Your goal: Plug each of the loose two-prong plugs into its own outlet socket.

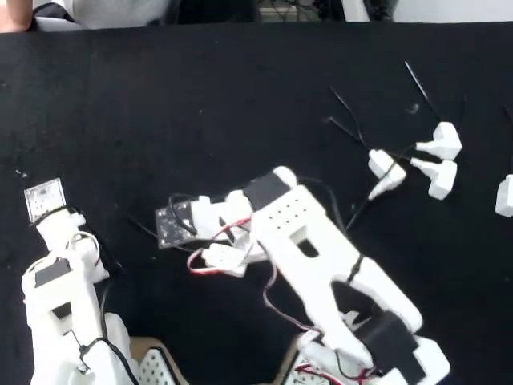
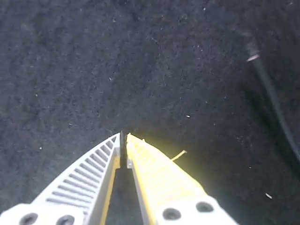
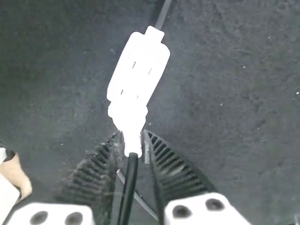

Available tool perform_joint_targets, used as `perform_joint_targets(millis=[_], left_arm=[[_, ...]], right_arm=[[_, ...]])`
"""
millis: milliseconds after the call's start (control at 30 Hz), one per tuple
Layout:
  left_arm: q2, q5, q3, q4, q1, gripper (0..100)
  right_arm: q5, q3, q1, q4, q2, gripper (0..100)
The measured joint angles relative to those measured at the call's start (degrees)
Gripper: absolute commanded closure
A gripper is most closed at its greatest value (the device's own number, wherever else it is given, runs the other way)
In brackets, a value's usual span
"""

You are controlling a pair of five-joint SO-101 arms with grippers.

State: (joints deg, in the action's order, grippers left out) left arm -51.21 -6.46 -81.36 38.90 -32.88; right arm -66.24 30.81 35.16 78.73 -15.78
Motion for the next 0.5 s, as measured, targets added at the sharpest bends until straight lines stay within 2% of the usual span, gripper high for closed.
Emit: perform_joint_targets(millis=[500], left_arm=[[0.00, 0.00, 0.00, 0.00, 0.00, 97]], right_arm=[[0.00, -0.62, 0.09, 0.00, 0.44, 98.8]])
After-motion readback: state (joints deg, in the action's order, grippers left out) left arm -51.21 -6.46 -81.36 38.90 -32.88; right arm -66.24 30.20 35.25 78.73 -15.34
